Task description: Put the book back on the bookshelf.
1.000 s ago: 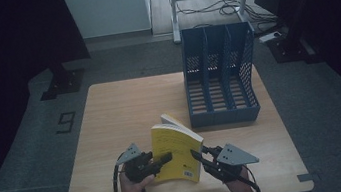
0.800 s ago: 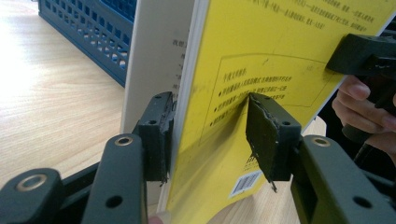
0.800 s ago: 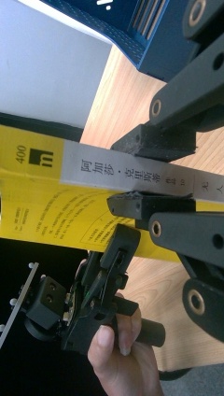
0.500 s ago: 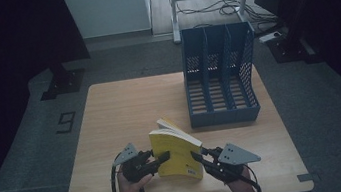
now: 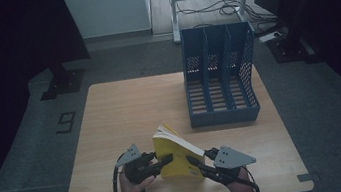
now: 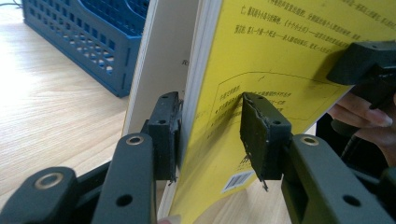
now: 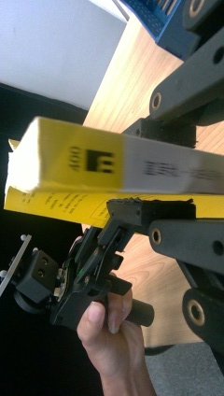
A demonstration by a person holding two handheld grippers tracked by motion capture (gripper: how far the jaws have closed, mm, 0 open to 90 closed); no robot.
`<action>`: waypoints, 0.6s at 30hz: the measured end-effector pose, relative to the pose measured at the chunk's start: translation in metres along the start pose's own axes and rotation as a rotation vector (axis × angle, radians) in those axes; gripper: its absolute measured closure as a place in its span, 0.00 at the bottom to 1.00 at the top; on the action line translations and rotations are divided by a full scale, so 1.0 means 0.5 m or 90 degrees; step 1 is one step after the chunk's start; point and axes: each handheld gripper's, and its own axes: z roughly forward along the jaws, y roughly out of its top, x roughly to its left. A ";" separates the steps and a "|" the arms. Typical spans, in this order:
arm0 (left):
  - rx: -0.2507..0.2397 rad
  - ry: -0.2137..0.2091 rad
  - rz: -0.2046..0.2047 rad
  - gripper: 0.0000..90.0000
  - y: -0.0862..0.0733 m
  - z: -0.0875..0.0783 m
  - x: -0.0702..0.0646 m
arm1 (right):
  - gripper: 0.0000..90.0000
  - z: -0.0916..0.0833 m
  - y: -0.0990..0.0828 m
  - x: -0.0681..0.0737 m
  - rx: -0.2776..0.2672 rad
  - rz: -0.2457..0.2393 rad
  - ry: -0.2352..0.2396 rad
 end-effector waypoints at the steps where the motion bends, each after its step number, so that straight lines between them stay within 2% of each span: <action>1: 0.002 -0.003 0.001 0.65 0.000 0.001 -0.002 | 0.77 0.000 0.000 0.001 -0.001 -0.003 0.000; 10: 0.005 0.001 0.007 0.65 -0.001 0.005 -0.009 | 0.77 0.002 0.000 0.001 -0.003 0.004 -0.017; 13: 0.006 -0.003 0.006 0.64 0.000 0.005 -0.008 | 0.82 0.003 0.001 0.001 -0.004 0.010 -0.034; 18: 0.002 0.005 0.006 0.61 -0.001 0.008 -0.009 | 0.83 0.003 0.003 -0.001 0.002 0.018 -0.040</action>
